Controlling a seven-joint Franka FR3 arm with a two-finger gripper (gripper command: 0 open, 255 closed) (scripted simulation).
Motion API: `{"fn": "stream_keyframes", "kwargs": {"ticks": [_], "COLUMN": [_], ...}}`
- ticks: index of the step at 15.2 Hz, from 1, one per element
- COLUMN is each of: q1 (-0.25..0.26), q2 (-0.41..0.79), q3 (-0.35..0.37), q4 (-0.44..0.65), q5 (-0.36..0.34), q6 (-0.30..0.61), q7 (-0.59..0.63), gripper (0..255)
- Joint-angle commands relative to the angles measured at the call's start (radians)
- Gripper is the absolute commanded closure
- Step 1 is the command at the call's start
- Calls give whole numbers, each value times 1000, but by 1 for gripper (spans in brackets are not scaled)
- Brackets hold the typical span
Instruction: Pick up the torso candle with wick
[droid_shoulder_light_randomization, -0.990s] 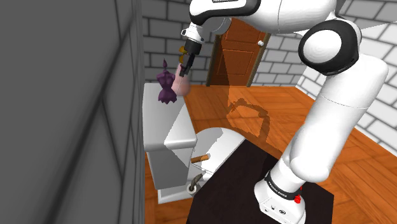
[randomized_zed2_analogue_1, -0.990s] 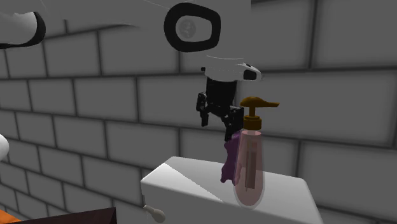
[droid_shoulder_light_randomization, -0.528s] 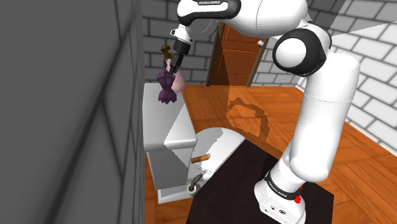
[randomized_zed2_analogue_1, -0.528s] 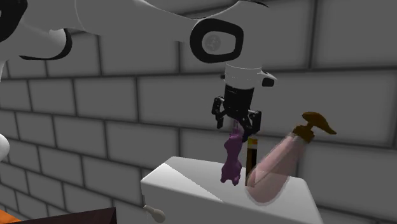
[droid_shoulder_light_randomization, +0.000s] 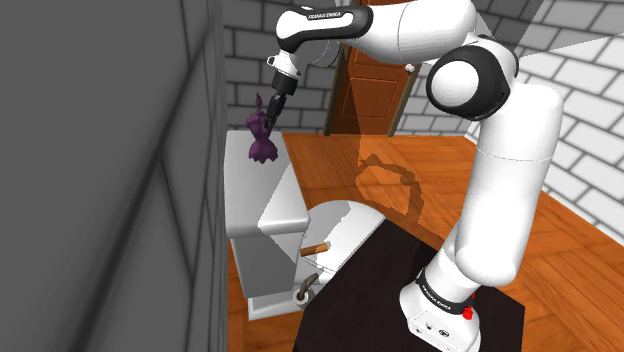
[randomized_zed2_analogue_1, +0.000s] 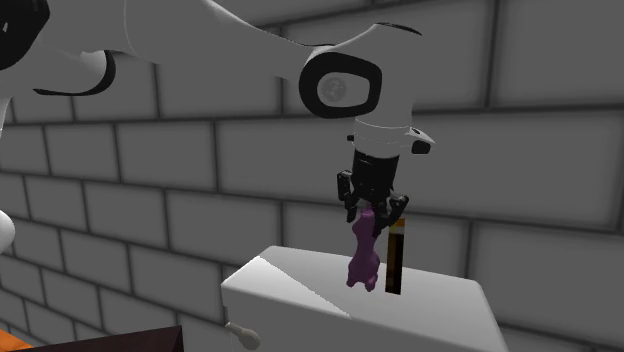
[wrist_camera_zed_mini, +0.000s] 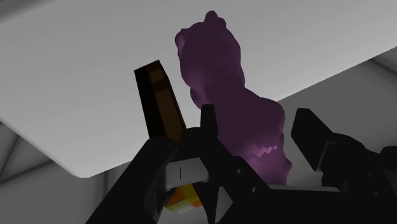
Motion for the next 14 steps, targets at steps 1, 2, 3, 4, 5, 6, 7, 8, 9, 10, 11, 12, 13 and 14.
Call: {"fn": "stream_keyframes", "kwargs": {"ticks": [1, 2, 3, 4, 5, 6, 7, 8, 9, 10, 11, 12, 13, 14], "q1": [0, 0, 0, 0, 0, 0, 0, 0, -1, -1, -2, -2, -3, -4], "q2": [1, 0, 0, 0, 0, 1, 1, 0, -2, -4, -5, -6, -7, -8], "q3": [0, 0, 0, 0, 0, 0, 0, 0, -1, -1, -2, -2, -2, -3], "q4": [-1, -1, -1, -1, -1, 0, 0, -3, 8, 18, 30, 41, 53, 65], "q5": [0, 0, 0, 0, 0, 0, 0, 0, -2, -3, -5, -6, -7, -9], "q6": [1, 1, 1, 1, 1, 0, 0, 2, -10, -21, -33, -45, -57, -69], "q7": [0, 0, 0, 0, 0, 0, 0, -1, 3, 8, 12, 16, 21, 25], "gripper": [255, 255, 255, 255, 255, 255, 255, 255, 255, 255, 255, 255, 255, 255]}}
